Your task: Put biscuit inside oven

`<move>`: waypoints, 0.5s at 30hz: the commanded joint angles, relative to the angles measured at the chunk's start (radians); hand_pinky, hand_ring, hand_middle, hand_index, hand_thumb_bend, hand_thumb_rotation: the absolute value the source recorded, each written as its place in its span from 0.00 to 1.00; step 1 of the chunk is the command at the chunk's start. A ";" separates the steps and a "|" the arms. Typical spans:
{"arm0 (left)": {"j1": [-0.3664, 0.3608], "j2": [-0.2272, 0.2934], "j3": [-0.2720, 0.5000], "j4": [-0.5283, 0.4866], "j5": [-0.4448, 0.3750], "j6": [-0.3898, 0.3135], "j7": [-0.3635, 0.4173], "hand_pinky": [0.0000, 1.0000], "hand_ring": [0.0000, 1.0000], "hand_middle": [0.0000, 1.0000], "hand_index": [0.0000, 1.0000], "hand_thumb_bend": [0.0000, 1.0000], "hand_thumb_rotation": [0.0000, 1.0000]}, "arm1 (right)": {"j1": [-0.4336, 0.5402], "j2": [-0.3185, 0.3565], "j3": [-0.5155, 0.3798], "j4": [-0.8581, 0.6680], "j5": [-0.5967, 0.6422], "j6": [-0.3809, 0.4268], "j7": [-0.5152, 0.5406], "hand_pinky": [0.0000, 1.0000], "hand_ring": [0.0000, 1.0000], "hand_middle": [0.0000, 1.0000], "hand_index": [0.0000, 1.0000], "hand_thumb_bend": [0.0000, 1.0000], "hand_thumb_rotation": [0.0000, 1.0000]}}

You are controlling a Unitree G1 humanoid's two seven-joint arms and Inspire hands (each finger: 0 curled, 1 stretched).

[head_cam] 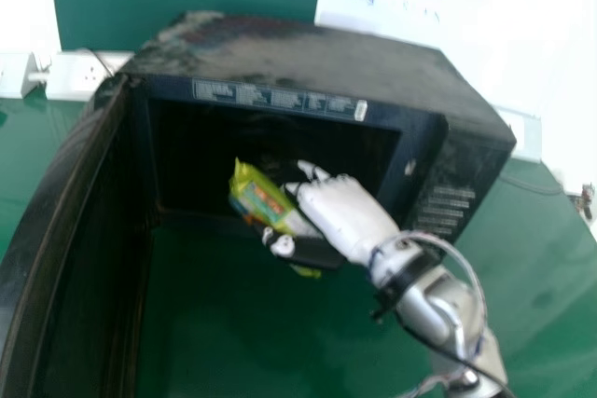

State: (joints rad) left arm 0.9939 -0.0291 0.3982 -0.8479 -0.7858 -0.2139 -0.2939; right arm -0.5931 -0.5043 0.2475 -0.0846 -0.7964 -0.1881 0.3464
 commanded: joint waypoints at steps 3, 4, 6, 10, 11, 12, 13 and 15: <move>0.020 0.000 -0.007 -0.009 -0.019 0.014 0.007 0.85 0.84 0.88 0.87 0.88 1.00 | -0.090 0.037 0.026 0.086 -0.005 0.042 -0.005 0.03 0.00 0.00 0.47 0.49 0.04; 0.020 0.001 -0.008 -0.007 -0.028 0.014 0.003 0.84 0.83 0.89 0.87 0.88 1.00 | -0.107 0.042 0.032 0.115 -0.008 0.041 -0.018 0.03 0.00 0.00 0.47 0.49 0.04; 0.021 0.000 -0.009 -0.007 -0.036 0.015 0.000 0.82 0.81 0.88 0.87 0.87 1.00 | -0.139 0.052 0.041 0.175 -0.010 0.034 -0.051 0.03 0.00 0.00 0.47 0.49 0.04; 0.021 -0.001 -0.007 -0.010 -0.031 0.016 0.002 0.84 0.82 0.88 0.88 0.86 1.00 | -0.205 0.072 0.061 0.295 -0.009 0.027 -0.099 0.03 0.00 0.00 0.47 0.49 0.04; 0.022 0.000 -0.007 -0.012 -0.029 0.018 0.005 0.85 0.82 0.88 0.88 0.86 1.00 | -0.221 0.077 0.065 0.323 -0.009 0.027 -0.109 0.03 0.00 0.00 0.47 0.49 0.04; 0.023 0.001 -0.008 -0.015 -0.035 0.022 0.007 0.85 0.83 0.88 0.88 0.86 1.00 | -0.237 0.082 0.070 0.351 -0.010 0.027 -0.121 0.03 0.00 0.00 0.47 0.49 0.04; 0.023 0.000 -0.010 -0.018 -0.037 0.025 0.011 0.85 0.83 0.88 0.88 0.86 1.00 | -0.254 0.087 0.076 0.379 -0.013 0.027 -0.134 0.02 0.00 0.00 0.47 0.49 0.04; 0.017 -0.001 -0.007 -0.010 -0.026 0.017 0.003 0.86 0.83 0.88 0.88 0.86 1.00 | -0.284 0.097 0.089 0.436 -0.019 0.027 -0.163 0.02 0.00 0.00 0.47 0.49 0.04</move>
State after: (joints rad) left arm 1.0037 -0.0302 0.3968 -0.8546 -0.8077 -0.1966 -0.2875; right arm -0.8401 -0.4187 0.3270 0.3225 -0.8098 -0.1582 0.2202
